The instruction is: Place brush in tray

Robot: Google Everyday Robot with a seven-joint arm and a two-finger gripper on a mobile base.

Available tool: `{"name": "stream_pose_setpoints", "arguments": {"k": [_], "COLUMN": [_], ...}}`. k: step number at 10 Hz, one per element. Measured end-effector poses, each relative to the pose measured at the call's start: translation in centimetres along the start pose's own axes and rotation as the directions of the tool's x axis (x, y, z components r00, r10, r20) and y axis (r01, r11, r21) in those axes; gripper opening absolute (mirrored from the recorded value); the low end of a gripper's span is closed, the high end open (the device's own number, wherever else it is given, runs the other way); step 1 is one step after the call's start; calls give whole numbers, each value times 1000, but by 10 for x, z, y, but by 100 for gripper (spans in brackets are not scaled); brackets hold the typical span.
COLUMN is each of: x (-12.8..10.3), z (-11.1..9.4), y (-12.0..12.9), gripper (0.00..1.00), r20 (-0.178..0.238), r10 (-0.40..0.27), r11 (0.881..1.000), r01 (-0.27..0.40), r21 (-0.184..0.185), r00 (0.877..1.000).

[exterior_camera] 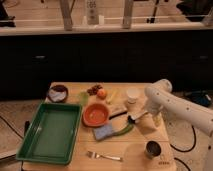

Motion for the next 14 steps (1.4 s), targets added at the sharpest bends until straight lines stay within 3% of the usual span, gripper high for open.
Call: {"name": "stream_pose_setpoints", "arguments": {"k": [7,14], "x": [7,12], "z": [8,11], "y": [-1,0], "gripper": [79,59], "r20": [-1,1], "r10": [-39,-57], "r11": [999,998], "r01": [39,57], "r21": [-14,-23], "r00": [999,998]}}
